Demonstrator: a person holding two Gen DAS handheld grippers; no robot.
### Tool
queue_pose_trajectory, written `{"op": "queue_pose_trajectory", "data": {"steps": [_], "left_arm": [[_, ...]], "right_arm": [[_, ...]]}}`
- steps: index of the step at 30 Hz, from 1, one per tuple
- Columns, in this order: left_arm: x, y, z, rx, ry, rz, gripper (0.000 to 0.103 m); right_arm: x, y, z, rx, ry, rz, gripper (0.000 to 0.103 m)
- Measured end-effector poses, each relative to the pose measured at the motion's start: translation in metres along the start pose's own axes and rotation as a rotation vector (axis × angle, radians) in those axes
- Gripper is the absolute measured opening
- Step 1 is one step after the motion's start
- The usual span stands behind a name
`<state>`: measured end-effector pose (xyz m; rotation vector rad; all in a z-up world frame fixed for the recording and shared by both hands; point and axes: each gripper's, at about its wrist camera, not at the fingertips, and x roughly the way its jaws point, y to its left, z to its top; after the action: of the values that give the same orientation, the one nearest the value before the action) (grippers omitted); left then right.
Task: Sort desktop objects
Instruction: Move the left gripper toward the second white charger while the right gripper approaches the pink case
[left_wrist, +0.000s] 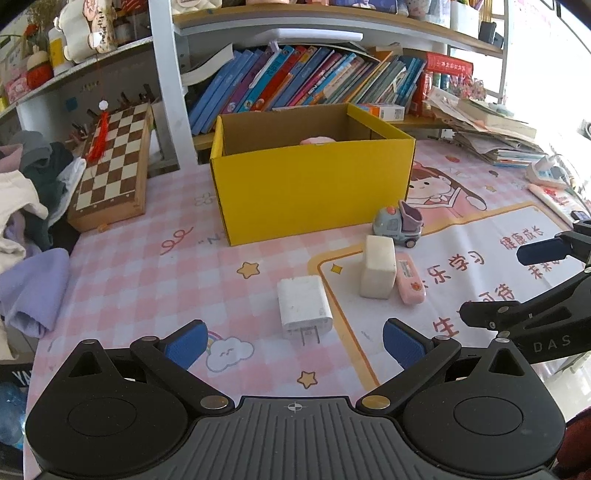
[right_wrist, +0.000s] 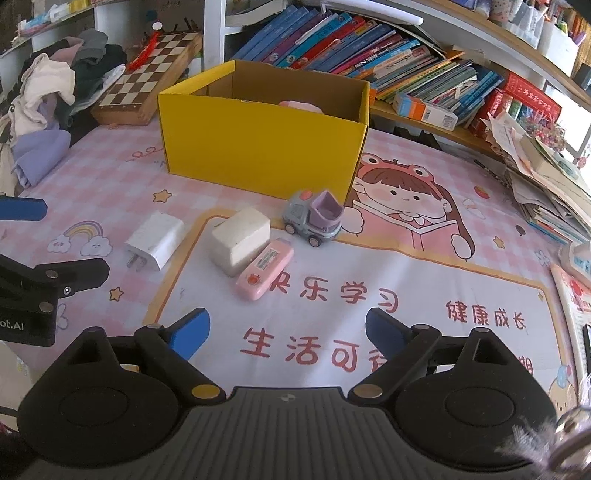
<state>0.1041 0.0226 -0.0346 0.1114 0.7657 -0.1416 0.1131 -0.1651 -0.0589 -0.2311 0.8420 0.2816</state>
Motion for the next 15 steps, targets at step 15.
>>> {"op": "queue_pose_trajectory", "data": {"steps": [15], "left_arm": [[0.018,-0.003,0.011,-0.025,0.001,0.035,0.101]], "right_arm": [[0.024,-0.015,0.021,-0.038,0.004,0.041,0.092]]}}
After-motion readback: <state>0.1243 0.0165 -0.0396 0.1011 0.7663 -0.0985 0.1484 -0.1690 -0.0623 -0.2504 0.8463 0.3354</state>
